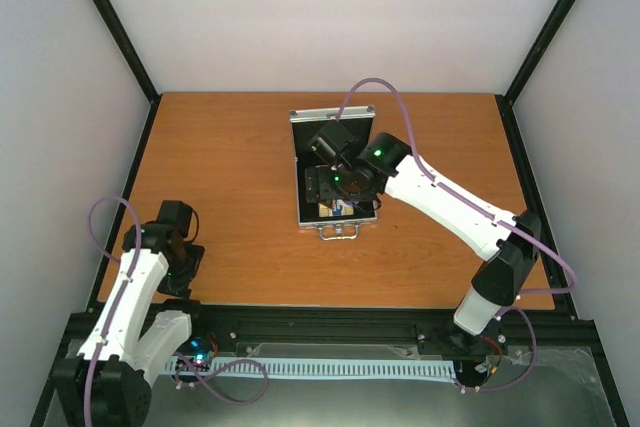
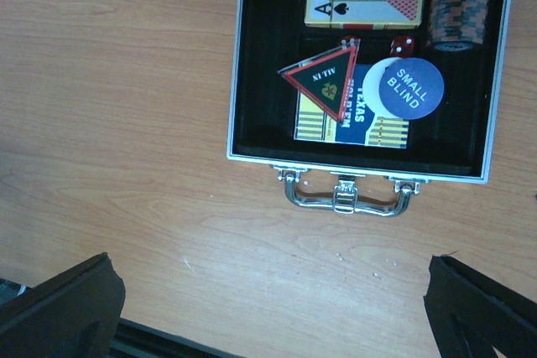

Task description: Pack up texas hold em set

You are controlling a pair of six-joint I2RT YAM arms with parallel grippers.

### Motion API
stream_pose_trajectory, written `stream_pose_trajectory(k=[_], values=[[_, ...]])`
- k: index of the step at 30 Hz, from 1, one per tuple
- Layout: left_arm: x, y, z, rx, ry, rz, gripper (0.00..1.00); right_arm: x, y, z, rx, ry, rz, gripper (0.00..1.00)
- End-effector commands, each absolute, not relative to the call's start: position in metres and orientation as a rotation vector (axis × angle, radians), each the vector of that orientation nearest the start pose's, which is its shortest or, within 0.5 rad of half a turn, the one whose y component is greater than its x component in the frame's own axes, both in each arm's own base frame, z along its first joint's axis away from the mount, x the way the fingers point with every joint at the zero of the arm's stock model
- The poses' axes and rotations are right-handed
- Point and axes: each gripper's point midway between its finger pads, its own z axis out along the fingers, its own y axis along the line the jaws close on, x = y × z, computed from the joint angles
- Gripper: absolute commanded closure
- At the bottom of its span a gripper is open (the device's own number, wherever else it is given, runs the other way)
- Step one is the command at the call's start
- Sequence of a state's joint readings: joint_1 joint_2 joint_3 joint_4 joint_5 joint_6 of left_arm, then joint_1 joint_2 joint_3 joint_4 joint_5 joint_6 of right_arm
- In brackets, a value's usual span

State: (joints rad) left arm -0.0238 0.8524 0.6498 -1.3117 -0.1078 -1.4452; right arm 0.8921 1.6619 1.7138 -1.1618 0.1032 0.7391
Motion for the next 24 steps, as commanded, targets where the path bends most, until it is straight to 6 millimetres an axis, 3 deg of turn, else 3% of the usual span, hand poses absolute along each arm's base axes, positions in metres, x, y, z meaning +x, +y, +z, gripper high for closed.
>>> stream_pose_trajectory(k=[1, 9, 19, 24], values=[[0.091, 0.026, 0.072, -2.039, 2.258, 0.164, 0.28, 0.259, 0.295, 0.219, -0.210, 2.763, 0.342, 0.00], [0.114, 0.036, 0.068, -2.124, 2.187, 0.117, 0.27, 0.254, 0.300, 0.214, -0.243, 2.802, 0.359, 0.00], [0.096, 0.049, 0.053, -2.315, 2.080, 0.223, 0.26, 0.257, 0.311, 0.211, -0.336, 2.843, 0.331, 0.00], [0.103, 0.076, 0.065, -2.257, 2.049, 0.329, 0.23, 0.256, 0.317, 0.203, -0.388, 2.870, 0.334, 0.00]])
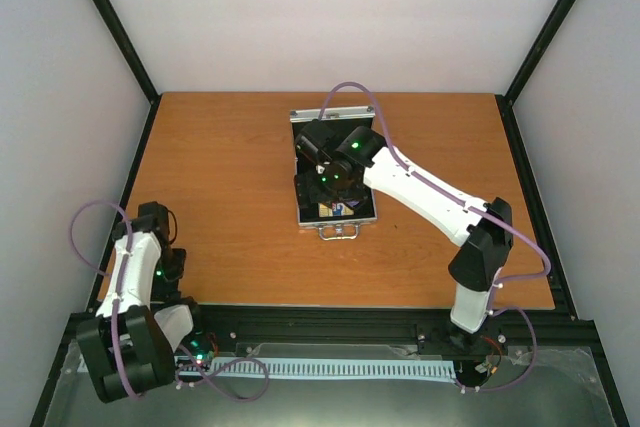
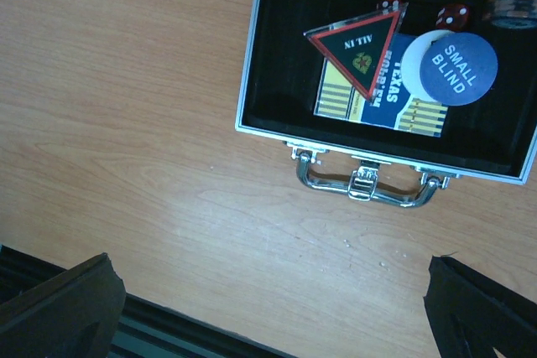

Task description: Pack up texas hold em set

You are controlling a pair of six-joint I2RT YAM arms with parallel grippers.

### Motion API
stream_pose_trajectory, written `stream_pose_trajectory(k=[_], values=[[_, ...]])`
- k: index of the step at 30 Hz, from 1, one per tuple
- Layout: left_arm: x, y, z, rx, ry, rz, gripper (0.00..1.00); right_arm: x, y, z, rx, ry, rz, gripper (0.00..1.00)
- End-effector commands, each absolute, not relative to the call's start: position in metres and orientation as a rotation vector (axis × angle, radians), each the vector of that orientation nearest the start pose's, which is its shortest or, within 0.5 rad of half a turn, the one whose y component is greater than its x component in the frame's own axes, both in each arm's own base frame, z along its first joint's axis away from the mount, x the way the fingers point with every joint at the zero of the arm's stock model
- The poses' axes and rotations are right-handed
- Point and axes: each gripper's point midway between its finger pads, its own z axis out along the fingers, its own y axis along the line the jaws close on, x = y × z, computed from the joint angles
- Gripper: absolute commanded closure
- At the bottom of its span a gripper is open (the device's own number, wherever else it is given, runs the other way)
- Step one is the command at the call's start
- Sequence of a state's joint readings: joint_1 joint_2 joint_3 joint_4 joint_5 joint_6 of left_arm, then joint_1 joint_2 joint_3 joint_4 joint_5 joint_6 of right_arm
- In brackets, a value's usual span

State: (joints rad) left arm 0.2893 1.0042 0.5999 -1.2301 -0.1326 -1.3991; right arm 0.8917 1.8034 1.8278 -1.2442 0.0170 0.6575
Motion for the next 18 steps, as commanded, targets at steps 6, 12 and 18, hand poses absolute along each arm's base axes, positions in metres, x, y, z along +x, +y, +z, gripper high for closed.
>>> stream_pose_trajectory(k=[6, 12, 18], values=[[0.094, 0.079, 0.053, -2.328, 2.028, 0.368, 0.21, 0.252, 0.320, 0.198, -0.396, 2.898, 0.352, 0.00], [0.092, 0.071, 0.036, -2.386, 2.103, 0.364, 0.20, 0.251, 0.313, 0.200, -0.398, 2.897, 0.320, 0.00], [0.094, 0.071, 0.030, -2.428, 2.066, 0.275, 0.19, 0.249, 0.309, 0.203, -0.388, 2.898, 0.316, 0.00]])
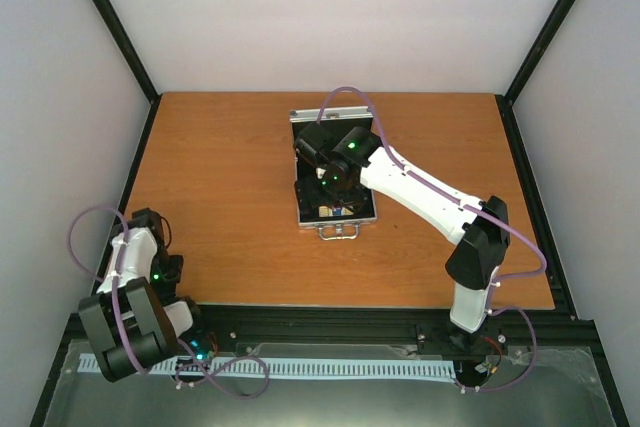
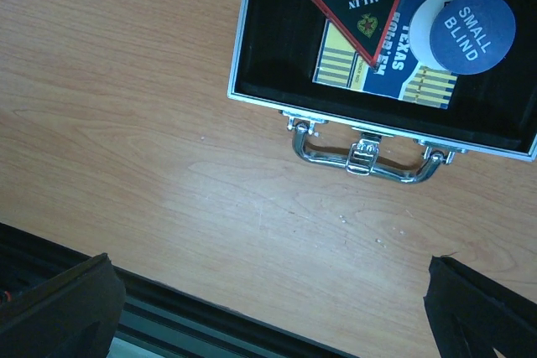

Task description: Pack up texas hold em set

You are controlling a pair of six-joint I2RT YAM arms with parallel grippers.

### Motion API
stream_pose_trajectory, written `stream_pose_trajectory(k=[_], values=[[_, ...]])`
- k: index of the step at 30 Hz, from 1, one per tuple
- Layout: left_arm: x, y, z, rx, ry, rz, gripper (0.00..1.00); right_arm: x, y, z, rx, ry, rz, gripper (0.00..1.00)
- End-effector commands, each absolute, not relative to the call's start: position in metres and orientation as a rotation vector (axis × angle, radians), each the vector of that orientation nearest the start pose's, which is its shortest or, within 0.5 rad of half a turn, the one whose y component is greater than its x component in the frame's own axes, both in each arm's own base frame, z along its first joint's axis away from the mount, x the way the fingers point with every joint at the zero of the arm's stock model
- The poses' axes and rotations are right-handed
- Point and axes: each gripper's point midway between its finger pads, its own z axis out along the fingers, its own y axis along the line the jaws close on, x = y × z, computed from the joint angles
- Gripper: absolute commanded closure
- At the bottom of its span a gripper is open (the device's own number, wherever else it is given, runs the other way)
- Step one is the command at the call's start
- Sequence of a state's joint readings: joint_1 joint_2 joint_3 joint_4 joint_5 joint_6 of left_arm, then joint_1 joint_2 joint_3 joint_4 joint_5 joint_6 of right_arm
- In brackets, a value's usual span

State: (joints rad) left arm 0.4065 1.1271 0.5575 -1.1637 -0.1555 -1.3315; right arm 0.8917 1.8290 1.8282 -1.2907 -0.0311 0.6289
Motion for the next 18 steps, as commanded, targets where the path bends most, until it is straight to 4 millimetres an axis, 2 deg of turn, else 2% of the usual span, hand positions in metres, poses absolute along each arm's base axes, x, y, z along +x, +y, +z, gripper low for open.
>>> stream_pose_trajectory(k=[1, 9, 14, 18], values=[[0.093, 0.073, 0.030, -2.419, 2.089, 0.282, 0.18, 0.248, 0.308, 0.204, -0.388, 2.893, 0.312, 0.00], [0.090, 0.079, 0.034, -2.422, 2.043, 0.272, 0.13, 0.247, 0.309, 0.200, -0.372, 2.903, 0.331, 0.00], [0.086, 0.072, 0.027, -2.475, 2.035, 0.250, 0.12, 0.246, 0.309, 0.201, -0.372, 2.898, 0.331, 0.00], [0.078, 0.060, 0.013, -2.544, 2.029, 0.195, 0.12, 0.245, 0.305, 0.201, -0.366, 2.898, 0.321, 0.00]])
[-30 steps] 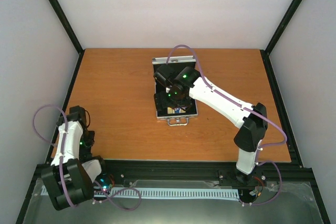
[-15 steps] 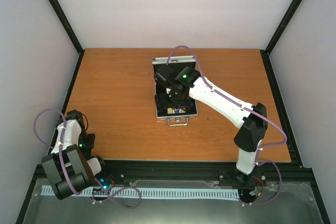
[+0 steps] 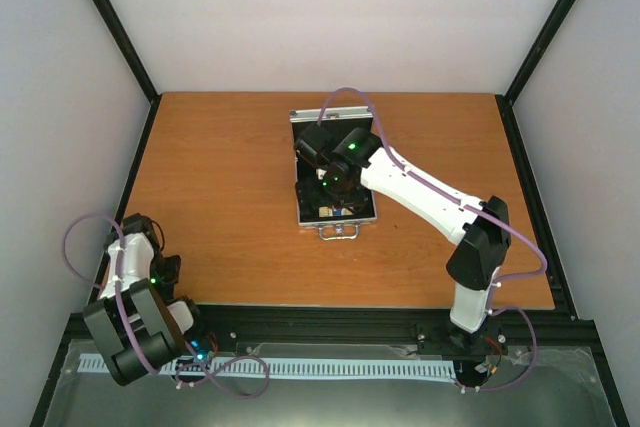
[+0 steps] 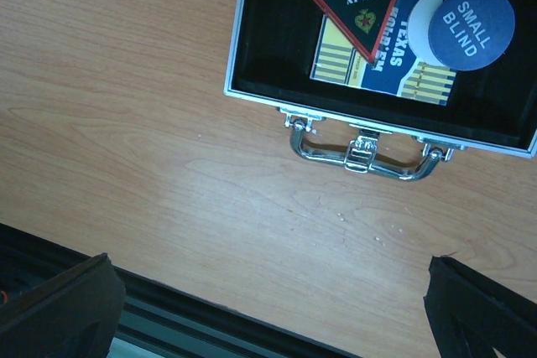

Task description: Pack up texas hold em set

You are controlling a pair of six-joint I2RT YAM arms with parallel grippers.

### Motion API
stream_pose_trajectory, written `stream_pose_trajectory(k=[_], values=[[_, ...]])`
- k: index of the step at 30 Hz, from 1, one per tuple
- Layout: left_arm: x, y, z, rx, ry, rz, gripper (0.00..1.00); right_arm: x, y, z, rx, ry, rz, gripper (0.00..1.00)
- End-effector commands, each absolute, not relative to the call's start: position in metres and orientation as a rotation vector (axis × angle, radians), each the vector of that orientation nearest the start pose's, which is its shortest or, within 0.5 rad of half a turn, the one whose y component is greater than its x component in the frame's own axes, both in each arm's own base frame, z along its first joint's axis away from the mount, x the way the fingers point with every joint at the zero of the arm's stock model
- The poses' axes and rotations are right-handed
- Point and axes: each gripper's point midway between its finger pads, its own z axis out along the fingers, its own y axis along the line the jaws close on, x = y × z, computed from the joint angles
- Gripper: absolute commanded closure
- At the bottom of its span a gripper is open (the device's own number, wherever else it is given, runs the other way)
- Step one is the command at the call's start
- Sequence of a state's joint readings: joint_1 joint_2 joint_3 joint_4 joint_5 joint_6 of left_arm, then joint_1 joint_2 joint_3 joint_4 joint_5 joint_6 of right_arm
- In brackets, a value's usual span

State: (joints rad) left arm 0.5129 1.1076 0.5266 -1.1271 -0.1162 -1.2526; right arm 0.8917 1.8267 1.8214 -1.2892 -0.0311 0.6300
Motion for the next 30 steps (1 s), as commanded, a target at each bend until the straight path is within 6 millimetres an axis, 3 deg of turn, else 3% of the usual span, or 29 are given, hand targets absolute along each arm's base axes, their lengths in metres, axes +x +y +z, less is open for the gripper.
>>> stream_pose_trajectory(k=[1, 11, 19, 24, 30], values=[[0.076, 0.056, 0.009, -2.558, 2.036, 0.180, 0.12, 0.244, 0.304, 0.199, -0.365, 2.900, 0.315, 0.00], [0.079, 0.059, 0.016, -2.513, 2.018, 0.151, 0.12, 0.244, 0.305, 0.195, -0.367, 2.903, 0.324, 0.00], [0.095, 0.090, 0.054, -2.392, 2.000, 0.270, 0.11, 0.246, 0.312, 0.193, -0.379, 2.906, 0.350, 0.00], [0.096, 0.083, 0.050, -2.409, 2.055, 0.236, 0.10, 0.246, 0.311, 0.193, -0.382, 2.902, 0.346, 0.00], [0.087, 0.075, 0.043, -2.459, 1.989, 0.207, 0.12, 0.245, 0.312, 0.190, -0.388, 2.910, 0.347, 0.00]])
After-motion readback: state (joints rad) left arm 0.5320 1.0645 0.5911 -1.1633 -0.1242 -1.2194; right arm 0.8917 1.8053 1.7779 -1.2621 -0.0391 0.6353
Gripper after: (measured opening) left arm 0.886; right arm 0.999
